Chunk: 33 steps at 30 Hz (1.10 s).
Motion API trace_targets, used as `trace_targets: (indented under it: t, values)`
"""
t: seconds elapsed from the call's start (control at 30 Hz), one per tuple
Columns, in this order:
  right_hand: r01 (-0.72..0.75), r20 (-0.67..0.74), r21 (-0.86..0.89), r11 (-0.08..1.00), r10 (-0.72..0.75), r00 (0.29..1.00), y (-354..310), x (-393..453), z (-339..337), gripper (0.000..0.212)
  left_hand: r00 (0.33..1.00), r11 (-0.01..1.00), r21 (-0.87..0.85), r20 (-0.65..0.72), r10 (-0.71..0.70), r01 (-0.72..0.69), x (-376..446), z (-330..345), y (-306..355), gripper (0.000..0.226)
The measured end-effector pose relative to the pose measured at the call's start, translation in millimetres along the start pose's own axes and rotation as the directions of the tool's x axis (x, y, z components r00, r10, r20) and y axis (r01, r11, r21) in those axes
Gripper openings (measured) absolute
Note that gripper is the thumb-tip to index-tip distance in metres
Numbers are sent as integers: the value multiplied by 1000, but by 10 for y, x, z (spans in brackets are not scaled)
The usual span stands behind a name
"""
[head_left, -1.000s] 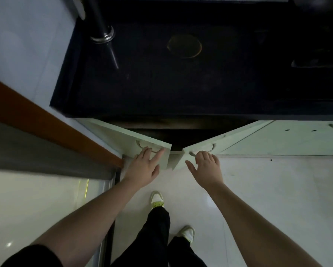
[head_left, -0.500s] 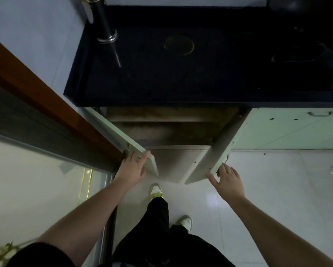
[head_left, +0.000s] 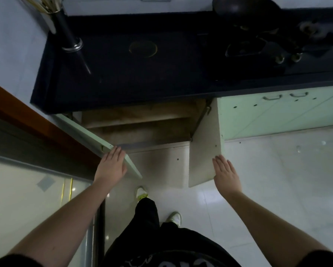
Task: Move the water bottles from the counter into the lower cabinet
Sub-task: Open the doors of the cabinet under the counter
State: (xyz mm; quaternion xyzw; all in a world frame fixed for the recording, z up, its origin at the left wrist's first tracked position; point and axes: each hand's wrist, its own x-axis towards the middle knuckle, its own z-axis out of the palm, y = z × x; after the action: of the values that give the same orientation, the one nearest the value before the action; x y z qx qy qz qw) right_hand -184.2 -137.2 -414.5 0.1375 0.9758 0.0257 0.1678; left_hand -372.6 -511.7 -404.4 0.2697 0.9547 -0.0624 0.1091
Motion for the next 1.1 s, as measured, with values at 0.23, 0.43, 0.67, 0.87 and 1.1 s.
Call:
trace_targets:
  t: [0.23, 0.43, 0.67, 0.87, 1.1]
  values:
    - [-167, 114, 2, 986, 166, 980, 577, -109, -126, 68, 998, 999, -38, 46, 32, -30, -122, -61, -9, 53]
    - [-212, 166, 22, 977, 206, 964, 656, -128, -296, 65, 995, 999, -29, 93, 44, -41, -362, -55, -233, 44]
    - [-144, 154, 162, 976, 119, 981, -330, -68, -556, 59, 989, 993, 12, 95, 113, -114, -807, 35, -595, 34]
    - [38, 116, 213, 976, -64, 991, -1398, -101, -672, 52, 972, 989, 76, 208, 112, -130, -1204, 92, -1071, 35]
    - [155, 70, 189, 970, -171, 983, -2237, -122, -871, 55, 966, 989, 104, 245, 76, -104, -1562, 218, -1637, 30]
